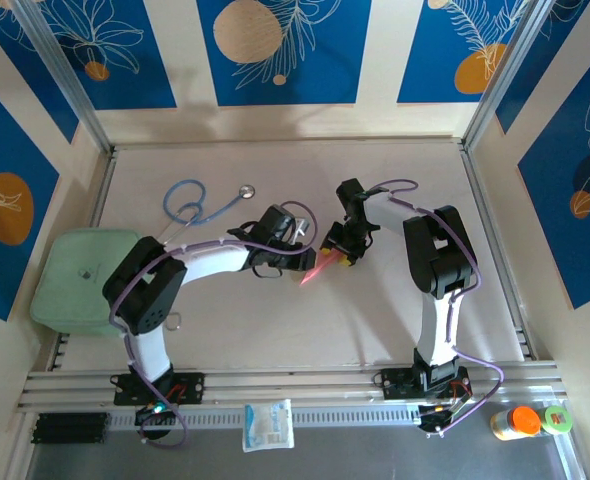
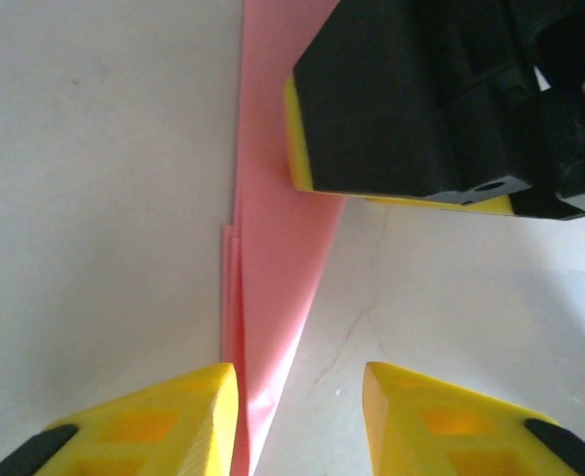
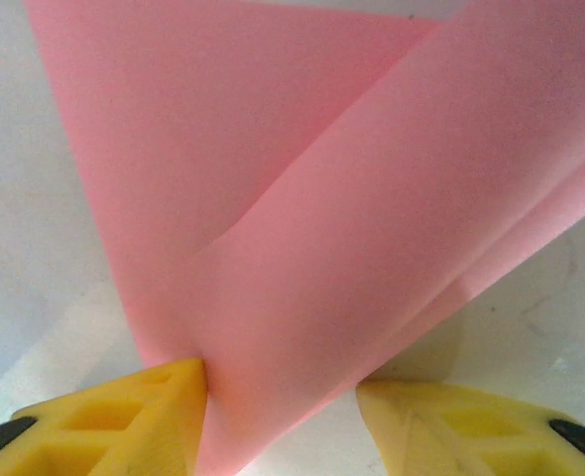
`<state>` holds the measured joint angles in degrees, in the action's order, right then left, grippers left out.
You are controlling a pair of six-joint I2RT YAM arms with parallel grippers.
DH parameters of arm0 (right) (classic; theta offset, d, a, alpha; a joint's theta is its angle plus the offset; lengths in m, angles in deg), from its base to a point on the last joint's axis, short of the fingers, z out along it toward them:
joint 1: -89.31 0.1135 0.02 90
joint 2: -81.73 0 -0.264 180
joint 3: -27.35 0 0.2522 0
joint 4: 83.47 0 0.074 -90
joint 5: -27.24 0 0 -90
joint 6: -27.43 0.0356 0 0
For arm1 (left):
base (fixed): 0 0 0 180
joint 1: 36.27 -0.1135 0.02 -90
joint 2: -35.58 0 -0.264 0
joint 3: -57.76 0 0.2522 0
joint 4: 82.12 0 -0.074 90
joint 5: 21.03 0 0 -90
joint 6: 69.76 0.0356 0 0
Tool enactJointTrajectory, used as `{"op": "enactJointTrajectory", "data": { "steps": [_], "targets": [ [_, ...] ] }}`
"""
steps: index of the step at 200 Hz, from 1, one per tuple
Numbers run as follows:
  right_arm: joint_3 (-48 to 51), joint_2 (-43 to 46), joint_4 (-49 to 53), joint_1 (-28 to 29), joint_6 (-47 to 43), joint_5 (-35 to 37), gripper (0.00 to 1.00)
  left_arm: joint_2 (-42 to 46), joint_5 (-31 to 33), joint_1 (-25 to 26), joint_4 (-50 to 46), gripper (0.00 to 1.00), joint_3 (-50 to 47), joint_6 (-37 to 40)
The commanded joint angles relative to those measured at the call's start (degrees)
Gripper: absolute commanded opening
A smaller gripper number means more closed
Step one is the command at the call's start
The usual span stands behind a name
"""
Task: Fold a paper plane with a square sheet of paper (pick it up from the middle)
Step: Fold the wing for the fifth time at the center of the table.
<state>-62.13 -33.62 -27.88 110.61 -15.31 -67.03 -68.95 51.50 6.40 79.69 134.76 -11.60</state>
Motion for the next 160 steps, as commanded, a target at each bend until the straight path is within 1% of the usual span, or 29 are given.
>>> {"op": "enactJointTrajectory", "data": {
  "steps": [1,19,56,160],
  "targets": [
    [5.02,-10.86,-5.35,0.61,0.68,7.37,0.51,-2.41,-4.29,0.63,4.10,0.33,0.15,-1.47],
    [4.97,-11.08,-5.44,0.54,0.68,7.11,0.51,-4.10,-5.70,0.76,5.82,0.28,0.80,-2.85],
    [4.80,-11.30,-5.44,0.36,0.62,6.67,0.52,-6.94,-5.62,0.75,5.76,0.22,2.24,-3.33],
    [4.80,-11.77,-5.35,0.15,0.03,6.56,0.52,-9.61,-0.94,0.67,1.81,0.15,3.59,-2.18]
  ]
}}
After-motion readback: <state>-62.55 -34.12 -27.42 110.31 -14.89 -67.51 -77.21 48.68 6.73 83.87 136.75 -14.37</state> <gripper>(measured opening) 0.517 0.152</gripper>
